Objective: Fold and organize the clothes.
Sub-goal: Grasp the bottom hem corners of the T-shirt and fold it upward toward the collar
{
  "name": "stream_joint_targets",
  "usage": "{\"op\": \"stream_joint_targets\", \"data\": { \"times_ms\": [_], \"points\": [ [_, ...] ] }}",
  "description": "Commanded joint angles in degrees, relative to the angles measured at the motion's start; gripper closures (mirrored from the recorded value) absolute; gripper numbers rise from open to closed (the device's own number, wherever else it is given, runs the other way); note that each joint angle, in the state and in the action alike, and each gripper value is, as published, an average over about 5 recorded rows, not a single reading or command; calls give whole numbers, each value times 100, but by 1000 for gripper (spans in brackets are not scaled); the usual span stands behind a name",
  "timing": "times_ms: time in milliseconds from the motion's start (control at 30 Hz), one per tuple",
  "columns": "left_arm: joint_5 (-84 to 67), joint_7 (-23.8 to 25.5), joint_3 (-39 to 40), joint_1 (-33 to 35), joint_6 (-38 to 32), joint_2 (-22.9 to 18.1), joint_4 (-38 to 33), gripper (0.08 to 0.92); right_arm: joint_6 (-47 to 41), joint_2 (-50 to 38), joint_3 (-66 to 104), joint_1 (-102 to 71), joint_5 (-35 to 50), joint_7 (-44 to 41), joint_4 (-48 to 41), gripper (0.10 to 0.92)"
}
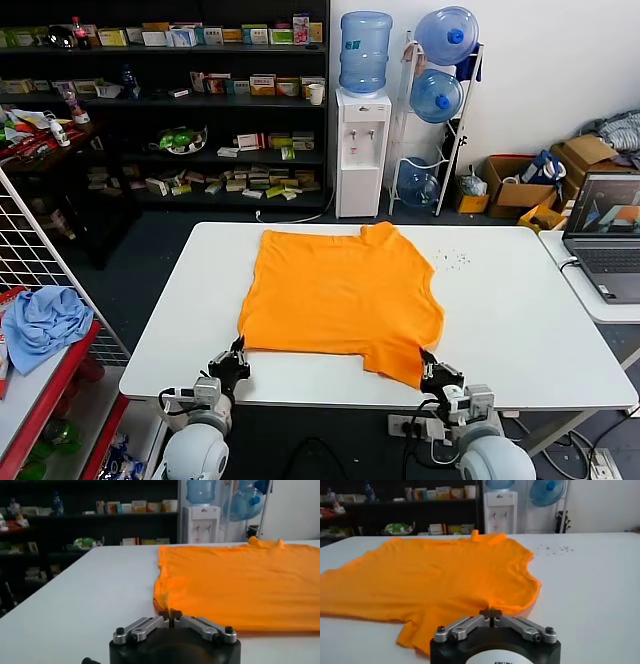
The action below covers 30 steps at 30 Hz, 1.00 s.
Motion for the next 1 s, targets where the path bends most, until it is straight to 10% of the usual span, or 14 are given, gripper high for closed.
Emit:
{"op": "stream_joint_targets", "data": {
  "times_ms": [33,367,1000],
  "points": [
    [34,-41,-10,605,-22,197,-823,897,152,-120,285,-1010,-523,18,766,901],
    [241,-83,-34,1062,-214,409,-1288,897,665,-380,305,-803,-613,88,706,901],
    [532,-108,340,-962,-429,-47,781,897,1303,-571,-416,1824,-448,-134,-1644,901]
  ]
}}
